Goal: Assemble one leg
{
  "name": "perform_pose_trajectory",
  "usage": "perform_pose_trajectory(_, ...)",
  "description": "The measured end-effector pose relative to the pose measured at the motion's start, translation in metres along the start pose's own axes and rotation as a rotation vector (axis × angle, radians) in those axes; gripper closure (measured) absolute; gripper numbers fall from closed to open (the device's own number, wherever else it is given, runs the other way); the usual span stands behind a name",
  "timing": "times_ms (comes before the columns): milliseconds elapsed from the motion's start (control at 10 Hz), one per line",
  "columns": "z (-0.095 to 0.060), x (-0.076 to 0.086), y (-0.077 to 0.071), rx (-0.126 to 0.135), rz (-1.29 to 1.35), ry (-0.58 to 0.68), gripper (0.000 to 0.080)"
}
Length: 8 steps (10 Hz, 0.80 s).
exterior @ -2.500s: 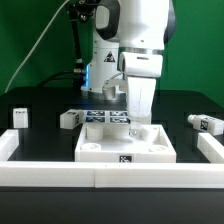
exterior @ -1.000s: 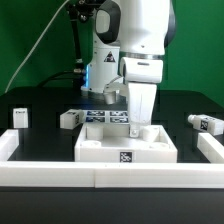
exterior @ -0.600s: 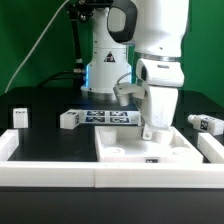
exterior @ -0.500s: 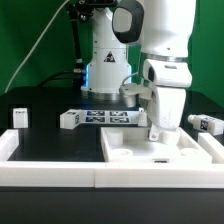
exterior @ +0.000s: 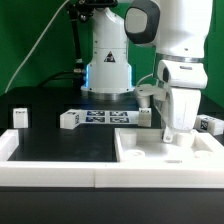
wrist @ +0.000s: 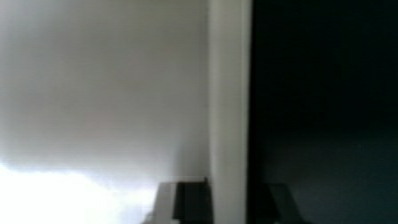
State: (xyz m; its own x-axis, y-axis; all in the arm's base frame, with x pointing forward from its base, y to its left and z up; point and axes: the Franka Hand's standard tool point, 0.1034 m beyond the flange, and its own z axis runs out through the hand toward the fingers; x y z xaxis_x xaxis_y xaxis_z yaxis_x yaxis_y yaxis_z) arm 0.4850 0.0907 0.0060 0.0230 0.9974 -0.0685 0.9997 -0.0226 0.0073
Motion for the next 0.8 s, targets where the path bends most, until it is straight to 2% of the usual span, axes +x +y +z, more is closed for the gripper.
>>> perform_pose_trajectory(200, 0.0000, 0.0001, 0.0000, -0.002, 0.010, 0.001, 0.0739)
perform_pose_trajectory(300, 0.0001, 0.0000, -0.0001, -0.001, 0.010, 0.001, 0.0679)
perform_pose_trajectory(400, 0.0001, 0.0000, -0.0001, -0.001, 0.010, 0.001, 0.0544)
perform_pose_trajectory(500, 0.0001, 0.0000, -0.0001, -0.001, 0.010, 0.001, 0.0544)
perform_pose_trajectory(600, 0.0002, 0.0000, -0.0001, -0.001, 0.010, 0.001, 0.0359)
perform_pose_trajectory(700, 0.0002, 0.0000, -0.0001, -0.001, 0.010, 0.001, 0.0231)
perform_pose_trajectory(800, 0.0002, 0.0000, -0.0001, -0.001, 0.010, 0.001, 0.0231)
